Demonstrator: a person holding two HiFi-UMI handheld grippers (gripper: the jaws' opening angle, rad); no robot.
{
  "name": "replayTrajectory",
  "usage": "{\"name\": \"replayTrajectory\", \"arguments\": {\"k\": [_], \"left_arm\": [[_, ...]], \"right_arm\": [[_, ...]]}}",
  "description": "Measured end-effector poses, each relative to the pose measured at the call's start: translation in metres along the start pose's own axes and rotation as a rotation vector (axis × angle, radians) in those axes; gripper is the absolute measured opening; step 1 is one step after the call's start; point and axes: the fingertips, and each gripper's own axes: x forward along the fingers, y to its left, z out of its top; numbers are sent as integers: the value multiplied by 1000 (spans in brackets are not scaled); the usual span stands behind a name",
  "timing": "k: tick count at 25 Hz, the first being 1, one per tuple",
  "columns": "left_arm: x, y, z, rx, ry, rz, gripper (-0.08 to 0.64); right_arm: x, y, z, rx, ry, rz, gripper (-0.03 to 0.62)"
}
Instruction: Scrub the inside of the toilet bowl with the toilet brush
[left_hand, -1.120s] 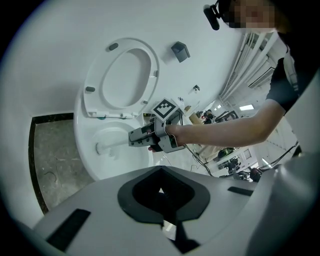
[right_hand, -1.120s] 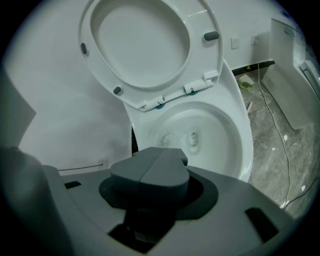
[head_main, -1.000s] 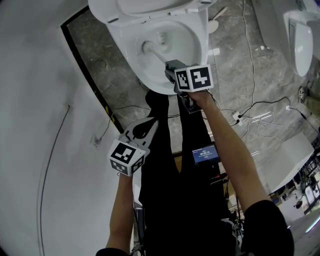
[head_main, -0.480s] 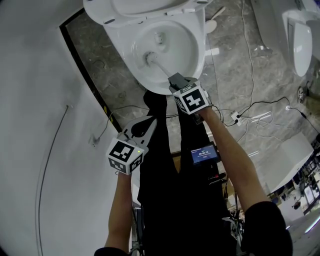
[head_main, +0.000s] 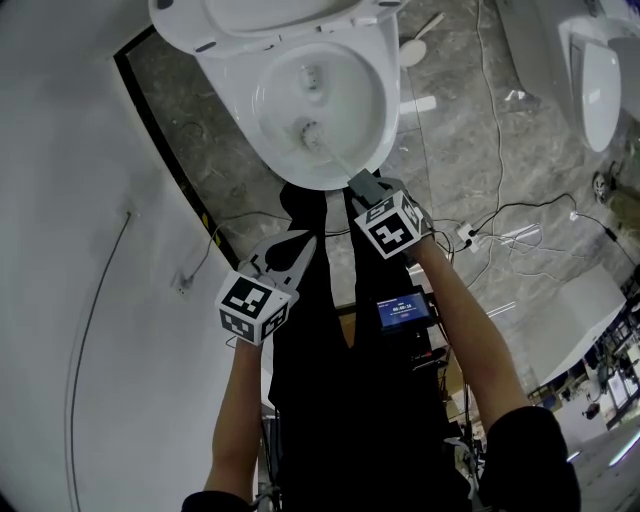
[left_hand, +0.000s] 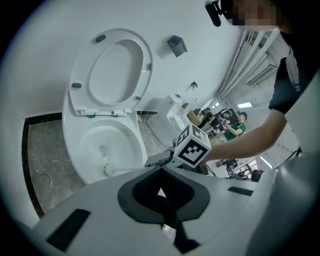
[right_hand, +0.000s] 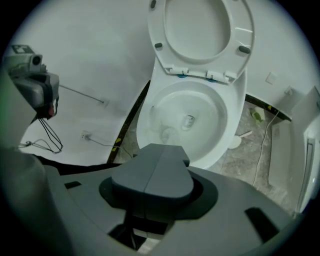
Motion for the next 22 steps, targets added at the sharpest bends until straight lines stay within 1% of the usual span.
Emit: {"name": "replayTrajectory", "arguments": {"k": [3,7,12,14,18,22], "left_arm": [[6,-4,2,10,1,-8,11],[11,-6,1,14,2,-9,11],[12,-8,1,16,6,-1,11],[12,-8,2,19,5,2,11],[14,-7,3,20,3,6,11],[14,-8,4,23,-7,9,11]], "right_arm": [[0,-9,-9,-99,34,-50,193],[-1,-23,-12,-197,77,-116,193],[0,-40,-11,-393,127,-239,193],[0,-49,-9,-438,134,-273,193],[-2,-64,-4,-493,147,-311,192],[-5,-82,6,-580,148,-372,192]]}}
